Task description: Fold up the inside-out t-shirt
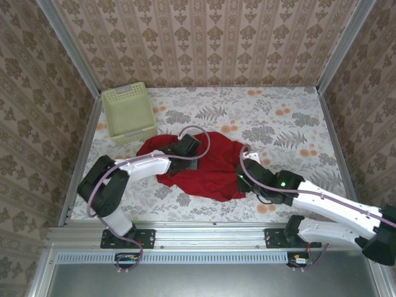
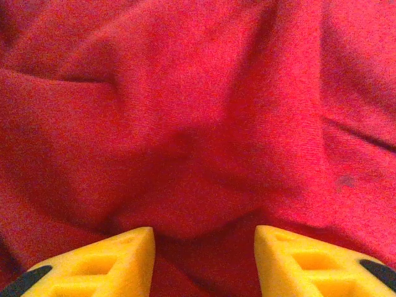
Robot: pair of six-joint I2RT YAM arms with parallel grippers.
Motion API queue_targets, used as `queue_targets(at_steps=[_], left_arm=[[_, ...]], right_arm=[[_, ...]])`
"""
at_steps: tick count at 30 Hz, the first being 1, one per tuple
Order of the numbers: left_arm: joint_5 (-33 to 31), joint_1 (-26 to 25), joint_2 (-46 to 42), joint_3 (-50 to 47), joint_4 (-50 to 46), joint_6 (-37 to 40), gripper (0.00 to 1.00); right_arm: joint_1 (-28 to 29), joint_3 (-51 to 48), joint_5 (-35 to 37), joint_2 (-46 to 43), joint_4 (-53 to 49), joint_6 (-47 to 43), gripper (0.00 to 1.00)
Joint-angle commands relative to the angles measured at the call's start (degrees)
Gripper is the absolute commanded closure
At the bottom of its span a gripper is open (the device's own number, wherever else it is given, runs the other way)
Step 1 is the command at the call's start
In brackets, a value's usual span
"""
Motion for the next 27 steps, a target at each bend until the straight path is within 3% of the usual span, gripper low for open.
queue_targets(at_steps=[1, 4, 9, 10, 13, 16, 18, 24, 27], left_arm=[[-0.2, -0.6, -10.6, -6.0, 2.1, 3.0, 0.52], [-0.6, -3.1, -21.5, -14.3, 5.7, 3.0, 0.47], [-4.1, -5.1, -38.0, -23.8, 4.0, -0.6, 0.43], [-3.7, -4.9, -40.7, -25.3, 4.0, -1.1, 0.42], [-1.3, -4.6, -44.3, -26.8, 4.1, -1.4, 0.4], [1.9, -5.0, -42.0, -24.8, 4.3, -1.5, 0.4], [3.3, -6.1, -38.8, -23.0, 5.2, -1.9, 0.39], [4.1, -10.7, -25.0, -14.4, 3.8, -5.4, 0.36], [7.1, -11.2, -18.8, -13.4, 8.4, -8.4, 0.33]], right_arm=[[-1.6, 4.9, -7.0, 5.9, 6.9, -3.4, 1.0], [-4.1, 9.9, -10.8, 12.1, 10.7, -4.2, 1.0], [-5.0, 20.2, -13.5, 25.8, 10.9, -5.9, 1.0], [-5.0, 22.0, -14.9, 28.5, 11.1, -6.3, 0.97], [-5.3, 27.4, -18.4, 34.7, 8.8, -8.8, 0.77], [-6.0, 29.3, -17.5, 35.0, 5.4, -10.6, 0.57], [-6.9, 27.4, -16.8, 31.6, 5.3, -10.9, 0.52], [-11.4, 14.7, -11.9, 15.6, 5.9, -9.1, 0.47], [-13.5, 7.7, -10.5, 10.0, 6.1, -7.5, 0.47]])
